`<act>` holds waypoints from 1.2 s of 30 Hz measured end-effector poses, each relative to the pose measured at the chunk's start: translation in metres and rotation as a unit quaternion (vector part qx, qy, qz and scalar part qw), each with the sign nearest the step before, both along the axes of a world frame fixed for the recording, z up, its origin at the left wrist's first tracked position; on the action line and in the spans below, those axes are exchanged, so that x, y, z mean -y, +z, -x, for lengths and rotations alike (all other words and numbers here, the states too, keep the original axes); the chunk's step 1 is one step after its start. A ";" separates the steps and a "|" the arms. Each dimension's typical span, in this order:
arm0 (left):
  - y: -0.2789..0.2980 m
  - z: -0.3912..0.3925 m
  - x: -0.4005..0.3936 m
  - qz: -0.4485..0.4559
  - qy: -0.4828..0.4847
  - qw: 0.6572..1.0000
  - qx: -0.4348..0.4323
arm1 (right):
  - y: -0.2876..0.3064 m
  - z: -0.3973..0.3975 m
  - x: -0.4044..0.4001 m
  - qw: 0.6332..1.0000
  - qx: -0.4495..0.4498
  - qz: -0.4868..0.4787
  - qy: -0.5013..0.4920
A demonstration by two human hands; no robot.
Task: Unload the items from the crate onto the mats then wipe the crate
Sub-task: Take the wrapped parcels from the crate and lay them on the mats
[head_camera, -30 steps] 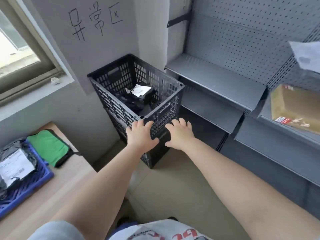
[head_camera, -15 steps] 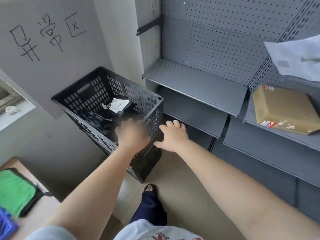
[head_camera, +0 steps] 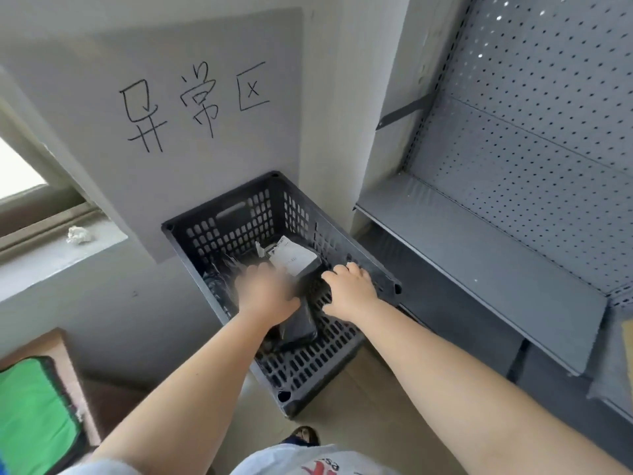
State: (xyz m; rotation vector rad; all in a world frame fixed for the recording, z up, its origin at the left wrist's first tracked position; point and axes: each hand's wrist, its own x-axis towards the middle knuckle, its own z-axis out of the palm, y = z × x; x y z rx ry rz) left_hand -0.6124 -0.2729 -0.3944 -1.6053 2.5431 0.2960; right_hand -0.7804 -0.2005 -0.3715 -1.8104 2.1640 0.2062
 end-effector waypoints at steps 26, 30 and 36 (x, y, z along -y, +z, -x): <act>-0.104 0.040 0.051 -0.077 0.249 0.965 0.021 | -0.131 0.010 0.174 0.965 -0.055 -0.195 0.169; -0.128 0.058 0.066 -0.101 0.262 0.959 -0.022 | -0.150 0.014 0.174 0.960 -0.083 -0.201 0.175; -0.152 0.068 0.099 -0.237 0.454 0.812 -0.280 | -0.165 0.017 0.190 0.965 -0.058 -0.208 0.145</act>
